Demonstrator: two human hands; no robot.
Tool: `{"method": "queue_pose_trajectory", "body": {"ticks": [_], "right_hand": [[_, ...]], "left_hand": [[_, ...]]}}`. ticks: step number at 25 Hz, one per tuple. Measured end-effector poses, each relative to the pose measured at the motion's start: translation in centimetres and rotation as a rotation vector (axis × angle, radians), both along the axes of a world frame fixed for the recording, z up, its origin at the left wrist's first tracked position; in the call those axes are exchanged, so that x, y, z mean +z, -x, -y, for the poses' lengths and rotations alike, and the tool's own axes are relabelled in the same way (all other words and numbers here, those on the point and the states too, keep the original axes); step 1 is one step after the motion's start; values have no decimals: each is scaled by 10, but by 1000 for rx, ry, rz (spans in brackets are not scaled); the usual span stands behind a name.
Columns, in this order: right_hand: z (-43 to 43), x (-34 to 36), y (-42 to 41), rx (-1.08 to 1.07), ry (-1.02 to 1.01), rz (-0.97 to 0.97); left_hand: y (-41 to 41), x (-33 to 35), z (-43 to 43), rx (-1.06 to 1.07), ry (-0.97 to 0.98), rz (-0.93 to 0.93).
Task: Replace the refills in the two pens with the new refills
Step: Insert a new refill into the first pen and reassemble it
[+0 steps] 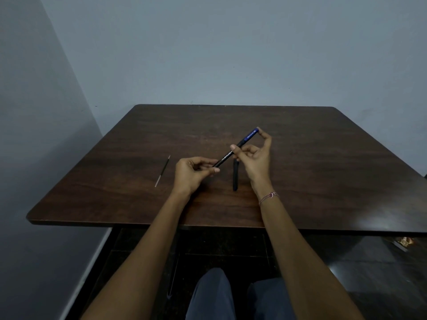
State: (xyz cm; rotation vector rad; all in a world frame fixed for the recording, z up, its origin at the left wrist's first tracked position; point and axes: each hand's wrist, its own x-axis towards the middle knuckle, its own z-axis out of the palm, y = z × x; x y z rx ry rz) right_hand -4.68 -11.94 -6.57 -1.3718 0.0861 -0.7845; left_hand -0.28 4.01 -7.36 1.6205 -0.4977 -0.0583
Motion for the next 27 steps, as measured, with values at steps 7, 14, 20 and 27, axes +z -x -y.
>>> {"method": "queue_pose_trajectory", "body": {"ticks": [7, 14, 20, 27], "right_hand": [[-1, 8, 3, 34, -74, 28], [0, 7, 2, -29, -78, 1], [4, 13, 3, -59, -19, -149], [43, 38, 25, 63, 33, -332]], "left_hand": [[2, 3, -2, -37, 33, 7], [4, 6, -2, -55, 8, 10], [12, 11, -2, -36, 1, -15], [41, 27, 23, -141, -86, 26]]}}
